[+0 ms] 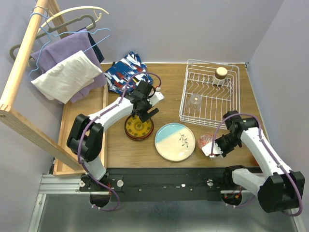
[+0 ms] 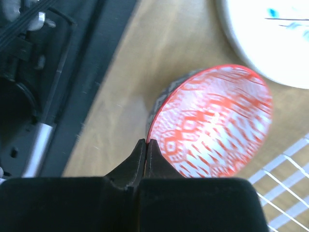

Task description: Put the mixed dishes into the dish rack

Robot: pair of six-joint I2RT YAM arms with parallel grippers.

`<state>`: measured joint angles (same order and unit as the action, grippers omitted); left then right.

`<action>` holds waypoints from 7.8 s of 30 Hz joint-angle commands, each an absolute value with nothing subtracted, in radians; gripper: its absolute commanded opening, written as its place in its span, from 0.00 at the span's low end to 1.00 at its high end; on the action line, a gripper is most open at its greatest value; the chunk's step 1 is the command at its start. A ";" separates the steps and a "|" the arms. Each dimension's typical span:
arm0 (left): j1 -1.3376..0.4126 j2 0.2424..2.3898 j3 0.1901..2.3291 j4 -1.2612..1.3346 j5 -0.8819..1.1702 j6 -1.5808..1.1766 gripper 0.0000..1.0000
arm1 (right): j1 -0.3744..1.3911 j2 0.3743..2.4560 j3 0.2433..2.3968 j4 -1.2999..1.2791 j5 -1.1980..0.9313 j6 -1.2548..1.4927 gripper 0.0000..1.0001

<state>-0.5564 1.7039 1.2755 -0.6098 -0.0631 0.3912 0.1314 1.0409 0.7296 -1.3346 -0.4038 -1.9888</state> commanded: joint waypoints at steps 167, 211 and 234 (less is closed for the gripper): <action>-0.549 1.575 1.327 -0.486 -0.041 0.324 0.99 | -0.382 1.381 1.214 -1.313 0.224 -0.494 0.64; -0.577 1.718 1.526 -0.412 0.429 0.319 0.99 | -0.546 1.514 1.051 -1.265 0.218 -0.554 0.01; -0.637 1.881 1.763 -0.600 0.207 0.205 0.99 | -0.508 1.606 1.888 -1.290 -0.671 -0.540 0.00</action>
<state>-0.6353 1.9266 1.7782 -0.5499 0.3035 0.2123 -0.5232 1.5562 1.7950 -1.3376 -0.2352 -0.5747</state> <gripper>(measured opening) 0.985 0.015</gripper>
